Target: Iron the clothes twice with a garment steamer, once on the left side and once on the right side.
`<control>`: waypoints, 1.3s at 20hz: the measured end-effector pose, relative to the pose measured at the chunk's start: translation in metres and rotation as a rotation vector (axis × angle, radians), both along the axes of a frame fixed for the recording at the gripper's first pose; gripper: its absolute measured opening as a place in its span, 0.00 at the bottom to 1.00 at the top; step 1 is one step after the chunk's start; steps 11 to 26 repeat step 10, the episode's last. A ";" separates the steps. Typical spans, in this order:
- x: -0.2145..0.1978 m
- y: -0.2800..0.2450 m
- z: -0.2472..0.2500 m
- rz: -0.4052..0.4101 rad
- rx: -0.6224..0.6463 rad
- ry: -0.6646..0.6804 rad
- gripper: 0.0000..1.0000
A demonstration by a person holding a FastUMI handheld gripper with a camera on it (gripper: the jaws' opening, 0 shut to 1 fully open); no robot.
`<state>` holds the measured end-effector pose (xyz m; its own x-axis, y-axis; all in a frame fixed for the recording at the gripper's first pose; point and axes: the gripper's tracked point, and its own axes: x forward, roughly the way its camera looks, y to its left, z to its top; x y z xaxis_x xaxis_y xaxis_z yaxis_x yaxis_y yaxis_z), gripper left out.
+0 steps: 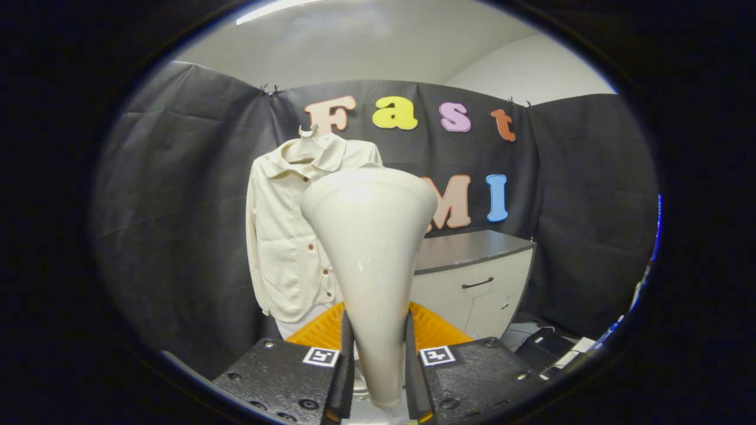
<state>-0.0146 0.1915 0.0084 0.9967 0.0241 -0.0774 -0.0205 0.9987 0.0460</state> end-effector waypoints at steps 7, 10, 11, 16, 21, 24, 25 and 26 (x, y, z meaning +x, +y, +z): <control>0.000 0.009 0.001 0.027 -0.009 -0.004 0.36; -0.003 0.013 -0.001 0.045 -0.018 -0.007 0.36; -0.003 0.013 -0.001 0.045 -0.018 -0.007 0.36; -0.003 0.013 -0.001 0.045 -0.018 -0.007 0.36; -0.003 0.013 -0.001 0.045 -0.018 -0.007 0.36; -0.003 0.013 -0.001 0.045 -0.018 -0.007 0.36; -0.003 0.013 -0.001 0.045 -0.018 -0.007 0.36; -0.003 0.013 -0.001 0.045 -0.018 -0.007 0.36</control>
